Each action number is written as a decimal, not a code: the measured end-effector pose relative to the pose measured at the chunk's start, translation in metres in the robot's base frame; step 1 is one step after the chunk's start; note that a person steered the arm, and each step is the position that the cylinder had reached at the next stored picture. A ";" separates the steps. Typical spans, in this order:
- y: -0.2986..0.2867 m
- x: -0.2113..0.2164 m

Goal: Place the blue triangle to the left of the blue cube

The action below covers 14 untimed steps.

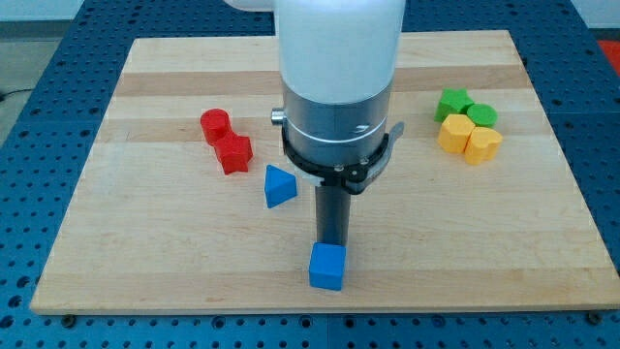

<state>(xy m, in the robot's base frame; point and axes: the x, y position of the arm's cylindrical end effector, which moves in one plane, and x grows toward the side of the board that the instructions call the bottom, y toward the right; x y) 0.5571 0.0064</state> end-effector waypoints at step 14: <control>0.039 -0.118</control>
<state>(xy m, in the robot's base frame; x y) 0.4393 0.0456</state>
